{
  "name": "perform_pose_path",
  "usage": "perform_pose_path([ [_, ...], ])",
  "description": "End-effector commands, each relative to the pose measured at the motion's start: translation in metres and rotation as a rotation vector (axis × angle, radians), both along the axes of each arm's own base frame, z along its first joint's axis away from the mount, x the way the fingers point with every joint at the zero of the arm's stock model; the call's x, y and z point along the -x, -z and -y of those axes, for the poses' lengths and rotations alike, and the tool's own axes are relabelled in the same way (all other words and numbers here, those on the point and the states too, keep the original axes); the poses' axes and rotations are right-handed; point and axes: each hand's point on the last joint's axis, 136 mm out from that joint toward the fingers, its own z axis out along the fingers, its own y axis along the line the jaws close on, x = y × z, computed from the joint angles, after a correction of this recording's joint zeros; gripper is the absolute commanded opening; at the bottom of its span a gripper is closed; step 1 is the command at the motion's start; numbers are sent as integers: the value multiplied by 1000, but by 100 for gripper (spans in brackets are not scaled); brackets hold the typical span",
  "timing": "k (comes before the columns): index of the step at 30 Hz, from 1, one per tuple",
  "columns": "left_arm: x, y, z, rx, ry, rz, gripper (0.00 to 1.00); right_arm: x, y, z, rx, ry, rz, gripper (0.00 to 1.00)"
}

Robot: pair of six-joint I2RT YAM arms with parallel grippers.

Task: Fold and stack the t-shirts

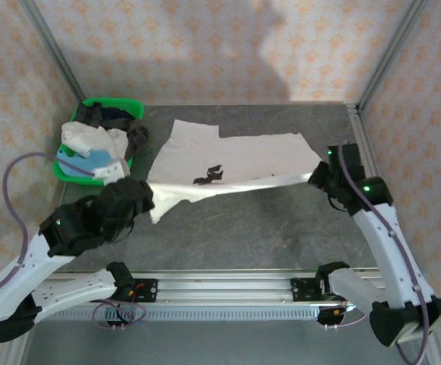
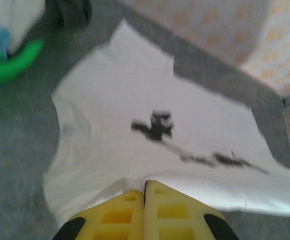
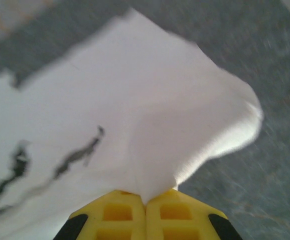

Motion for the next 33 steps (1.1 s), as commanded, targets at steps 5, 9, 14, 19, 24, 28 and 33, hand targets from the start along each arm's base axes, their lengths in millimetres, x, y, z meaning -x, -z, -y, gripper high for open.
perform_pose_path([
  [5, -138, -50, -9, -148, 12, -21, 0, -103, -62, -3, 129, 14, 60, 0],
  [9, -217, -121, 4, -182, 95, 85, 0, -164, -113, 10, 238, 91, 101, 0],
  [14, -256, -192, 1, -97, 106, 350, 0, -201, -172, 10, 158, 71, 234, 0],
  [19, -223, -229, -16, -140, 84, 461, 0, -192, -208, 7, 132, 11, 339, 0],
  [24, -167, -241, -24, -180, 126, 492, 0, -161, -197, 11, 165, -11, 307, 0],
  [28, -136, -190, -23, -138, 143, 452, 0, -138, -137, 9, 128, -22, 288, 0],
  [33, -97, -9, -38, -67, 57, 136, 0, -95, 11, 3, 57, -39, 14, 0],
])
